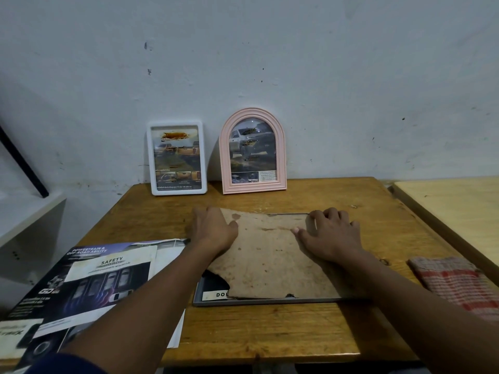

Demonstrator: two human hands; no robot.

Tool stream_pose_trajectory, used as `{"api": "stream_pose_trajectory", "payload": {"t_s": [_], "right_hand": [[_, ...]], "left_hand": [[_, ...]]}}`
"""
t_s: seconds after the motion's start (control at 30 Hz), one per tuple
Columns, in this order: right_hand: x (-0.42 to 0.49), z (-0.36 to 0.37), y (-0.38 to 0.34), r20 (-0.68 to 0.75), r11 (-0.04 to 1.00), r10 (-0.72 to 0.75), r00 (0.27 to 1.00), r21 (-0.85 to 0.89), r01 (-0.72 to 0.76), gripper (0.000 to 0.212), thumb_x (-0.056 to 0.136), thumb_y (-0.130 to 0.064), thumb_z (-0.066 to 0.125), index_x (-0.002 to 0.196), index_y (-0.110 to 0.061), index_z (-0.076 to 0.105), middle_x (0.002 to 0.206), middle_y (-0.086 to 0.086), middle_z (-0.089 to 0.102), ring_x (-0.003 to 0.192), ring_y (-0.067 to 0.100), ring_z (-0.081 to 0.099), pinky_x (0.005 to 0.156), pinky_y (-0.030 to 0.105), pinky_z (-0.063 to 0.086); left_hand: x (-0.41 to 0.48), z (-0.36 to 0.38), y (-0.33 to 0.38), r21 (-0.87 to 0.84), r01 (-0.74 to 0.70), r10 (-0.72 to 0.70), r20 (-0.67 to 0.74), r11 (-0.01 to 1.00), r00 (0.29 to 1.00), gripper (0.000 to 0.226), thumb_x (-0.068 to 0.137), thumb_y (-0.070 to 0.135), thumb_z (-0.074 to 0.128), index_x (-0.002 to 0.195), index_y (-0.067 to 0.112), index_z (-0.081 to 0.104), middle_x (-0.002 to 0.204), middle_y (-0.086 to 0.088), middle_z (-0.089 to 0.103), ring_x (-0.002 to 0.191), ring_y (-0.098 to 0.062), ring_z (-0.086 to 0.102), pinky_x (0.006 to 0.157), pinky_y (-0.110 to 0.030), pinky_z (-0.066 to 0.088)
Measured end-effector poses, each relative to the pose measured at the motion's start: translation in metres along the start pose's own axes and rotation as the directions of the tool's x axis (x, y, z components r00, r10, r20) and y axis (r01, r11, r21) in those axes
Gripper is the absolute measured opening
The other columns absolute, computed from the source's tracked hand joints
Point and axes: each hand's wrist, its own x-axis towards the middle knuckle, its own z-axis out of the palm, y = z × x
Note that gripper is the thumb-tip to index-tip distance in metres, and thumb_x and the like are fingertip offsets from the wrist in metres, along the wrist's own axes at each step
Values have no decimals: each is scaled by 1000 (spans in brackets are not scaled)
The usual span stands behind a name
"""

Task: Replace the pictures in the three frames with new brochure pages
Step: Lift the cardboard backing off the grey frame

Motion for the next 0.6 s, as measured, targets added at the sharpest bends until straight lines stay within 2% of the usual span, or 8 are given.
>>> {"api": "stream_pose_trajectory", "payload": {"t_s": [0.07,0.13,0.23,0.43,0.6], "right_hand": [[0,1,0,-8,1000,-7,1000,-20,7,75,86,-79,31,141,-28,42,145,9,42,133,29,35,105,49,31],[-1,1,0,-12,999,-14,1000,-37,13,75,87,-78,29,141,-28,41,144,9,42,133,29,34,104,49,31],[-2,1,0,-20,999,-20,1000,-49,19,75,87,-78,28,141,-28,41,144,8,42,133,29,35,104,48,31],[-1,3,2,-32,999,-17,999,-42,16,75,86,-80,26,141,-30,41,144,7,42,132,28,34,102,46,31],[-1,4,2,-41,999,-22,999,-32,21,74,87,-79,27,141,-30,41,143,7,41,131,27,34,101,45,30]], "left_hand": [[0,3,1,20,-10,9,13,1000,1000,66,90,49,68,137,7,48,137,-15,37,115,-31,52,95,-41,49],[-2,2,3,54,-57,55,36,997,998,87,90,53,67,154,11,28,147,-18,26,128,-37,47,103,-45,45],[-2,-5,8,112,-109,98,99,988,990,104,84,66,67,161,23,12,156,-20,13,140,-42,36,109,-47,40],[4,-7,7,149,-114,90,160,982,983,115,73,82,63,161,24,18,156,-21,12,142,-44,35,112,-47,37],[6,-3,2,139,-126,103,159,982,982,109,70,88,59,156,29,30,152,-19,18,138,-44,37,111,-48,37]]}}
